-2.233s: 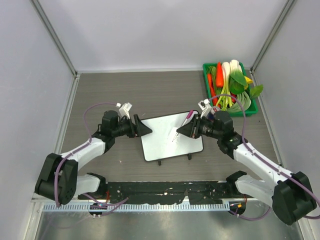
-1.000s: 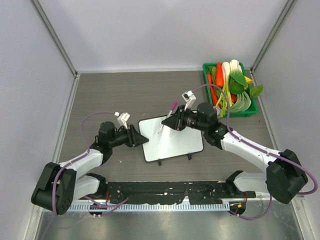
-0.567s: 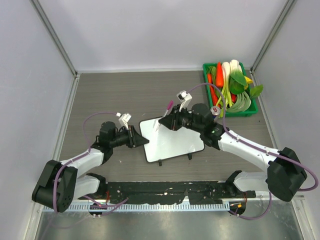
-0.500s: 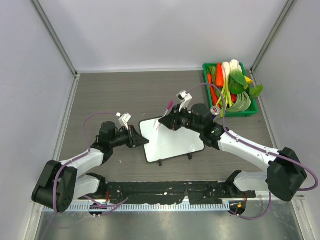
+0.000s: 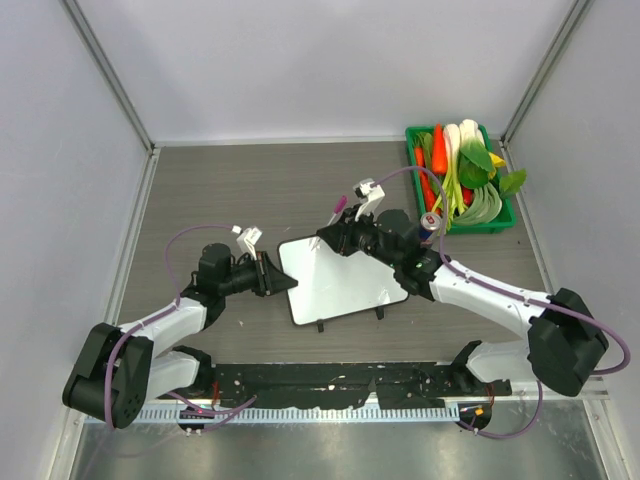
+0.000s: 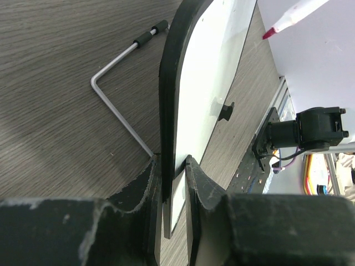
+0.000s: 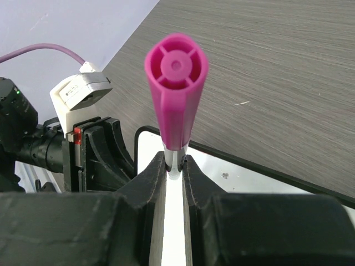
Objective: Write a sentence on the whiteboard
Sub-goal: Hold the whiteboard at the center of the board.
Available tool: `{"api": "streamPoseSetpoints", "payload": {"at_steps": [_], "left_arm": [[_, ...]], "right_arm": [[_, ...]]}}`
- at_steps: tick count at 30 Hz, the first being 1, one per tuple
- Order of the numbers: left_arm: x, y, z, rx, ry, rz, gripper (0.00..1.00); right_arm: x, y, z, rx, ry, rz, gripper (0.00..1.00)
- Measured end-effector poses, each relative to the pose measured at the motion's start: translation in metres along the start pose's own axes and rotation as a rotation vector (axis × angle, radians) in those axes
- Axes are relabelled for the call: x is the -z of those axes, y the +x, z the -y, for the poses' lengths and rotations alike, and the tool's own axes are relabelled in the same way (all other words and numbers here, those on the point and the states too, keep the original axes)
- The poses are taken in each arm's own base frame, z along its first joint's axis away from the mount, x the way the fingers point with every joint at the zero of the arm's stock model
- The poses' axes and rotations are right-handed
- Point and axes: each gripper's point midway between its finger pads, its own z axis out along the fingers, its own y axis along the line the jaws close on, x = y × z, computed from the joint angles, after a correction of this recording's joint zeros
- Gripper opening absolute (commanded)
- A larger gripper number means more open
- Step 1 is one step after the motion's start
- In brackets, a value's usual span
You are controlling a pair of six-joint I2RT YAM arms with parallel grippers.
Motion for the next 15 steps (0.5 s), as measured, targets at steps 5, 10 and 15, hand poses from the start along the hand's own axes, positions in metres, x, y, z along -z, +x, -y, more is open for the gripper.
{"api": "streamPoseSetpoints", "payload": {"at_steps": [5, 10, 15], "left_arm": [[0.0, 0.0, 0.0, 0.0, 0.0, 0.0, 0.0], [0.0, 0.0, 0.0, 0.0, 0.0, 0.0, 0.0], [0.0, 0.0, 0.0, 0.0, 0.0, 0.0, 0.0]], "right_arm": [[-0.007, 0.008, 0.005, -0.001, 0.018, -0.01, 0.01], [-0.011, 0.012, 0.008, -0.001, 0.025, -0.015, 0.01], [-0.014, 0.008, 0.006, 0.0, 0.02, 0.006, 0.01]]}}
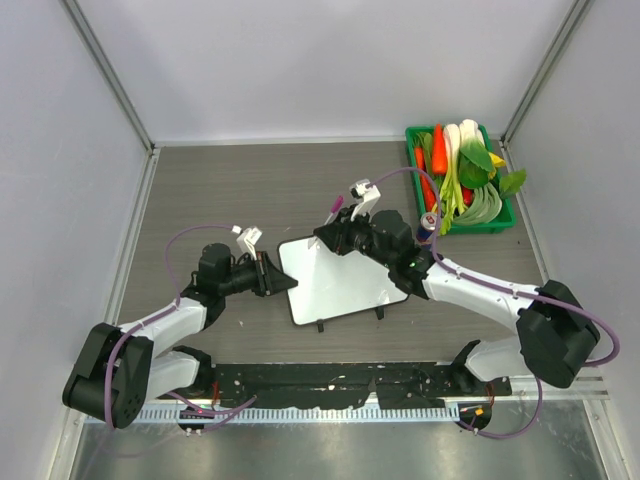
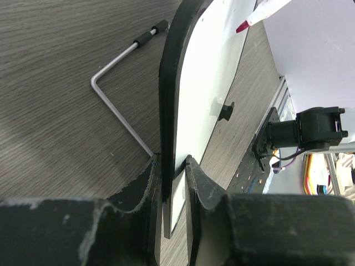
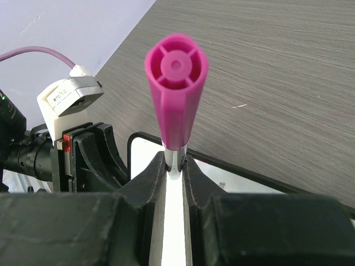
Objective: Write a sentence on the whiteboard
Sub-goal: Hold the whiteboard at the center of the board, then pass from the right arm to the left
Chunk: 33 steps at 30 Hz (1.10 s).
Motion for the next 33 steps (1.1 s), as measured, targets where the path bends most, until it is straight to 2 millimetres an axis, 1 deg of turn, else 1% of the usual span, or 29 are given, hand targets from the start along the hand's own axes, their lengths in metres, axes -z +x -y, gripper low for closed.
{"api": "streamPoseSetpoints", "payload": {"at_steps": [12, 33], "left_arm": [[0.0, 0.0, 0.0, 0.0, -0.001, 0.001, 0.0], [0.0, -0.001, -0.001, 0.001, -0.004, 0.003, 0.0]], "right_arm": [[-0.005, 0.005, 0.007, -0.013, 0.033, -0.005, 0.01], [-0.005, 0.0, 0.019, -0.013, 0.111, 0.032, 0.01]]}}
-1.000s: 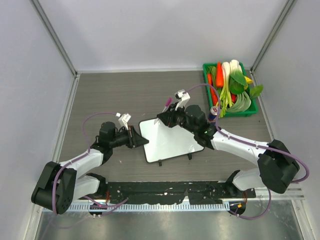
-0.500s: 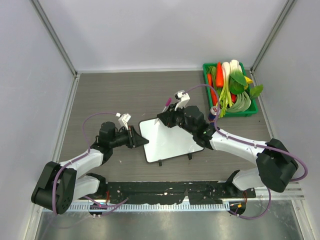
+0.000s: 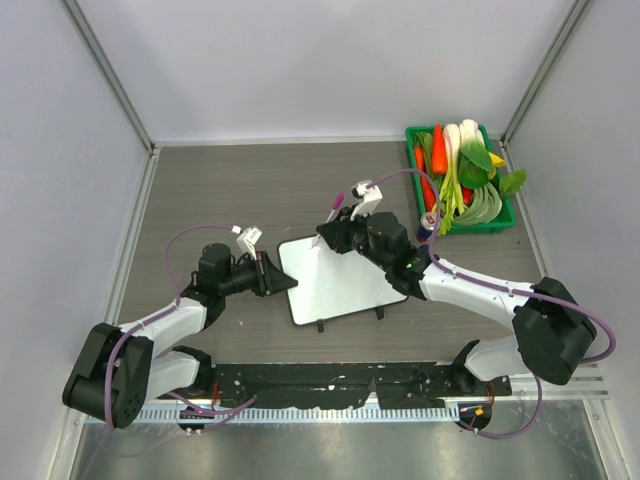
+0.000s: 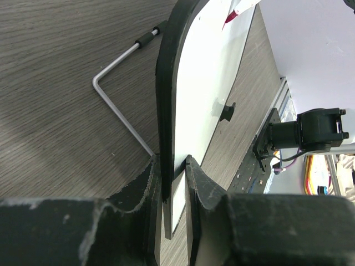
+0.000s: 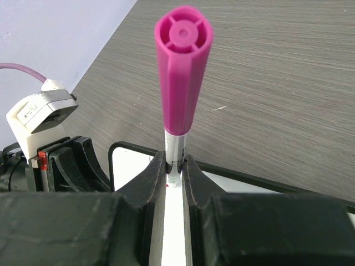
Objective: Write a sentence on the whiteboard
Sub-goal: Pass from the right arm to the left
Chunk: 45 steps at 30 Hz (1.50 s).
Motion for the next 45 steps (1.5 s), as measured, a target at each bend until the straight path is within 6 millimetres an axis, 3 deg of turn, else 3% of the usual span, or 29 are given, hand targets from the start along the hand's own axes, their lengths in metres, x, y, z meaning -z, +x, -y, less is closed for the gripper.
{"api": "streamPoseSetpoints", "payload": {"at_steps": [15, 25, 45], "left_arm": [[0.0, 0.0, 0.0, 0.0, 0.002, -0.002, 0.0], [0.0, 0.001, 0.0, 0.002, 0.003, -0.005, 0.0], [0.0, 0.001, 0.0, 0.001, 0.003, -0.004, 0.0]], "right_arm": [[0.005, -0.008, 0.006, 0.001, 0.047, 0.026, 0.01], [0.006, -0.01, -0.011, -0.033, -0.032, 0.03, 0.01], [-0.002, 0.004, -0.011, -0.034, -0.027, 0.004, 0.01]]}}
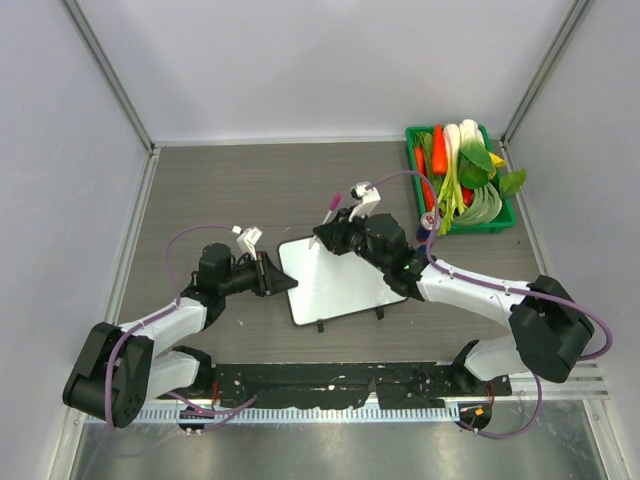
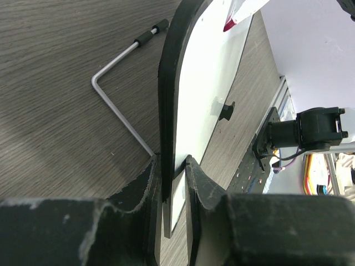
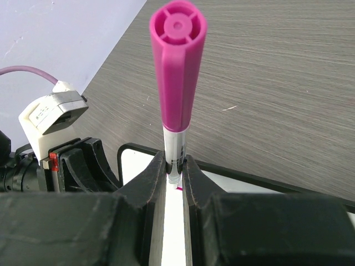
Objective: Write a sentence on the whiteboard
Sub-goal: Pass from the right arm to the left
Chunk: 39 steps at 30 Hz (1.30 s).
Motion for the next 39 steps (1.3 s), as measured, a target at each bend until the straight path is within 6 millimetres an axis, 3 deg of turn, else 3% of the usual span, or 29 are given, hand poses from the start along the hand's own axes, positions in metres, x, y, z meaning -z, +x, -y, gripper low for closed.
{"api": "streamPoseSetpoints", "payload": {"at_steps": [18, 30, 39], "left_arm": [[0.0, 0.0, -0.001, 0.001, -0.002, -0.001, 0.0], [0.0, 0.0, -0.001, 0.001, -0.002, -0.001, 0.0], [0.0, 0.0, 0.0, 0.001, 0.0, -0.001, 0.0]], "right_arm": [[0.005, 0.018, 0.005, -0.006, 0.002, -0.036, 0.01], [0.015, 0.04, 0.008, -0.016, -0.008, -0.089, 0.01], [0.021, 0.031, 0.003, -0.017, -0.018, -0.074, 0.01]]}}
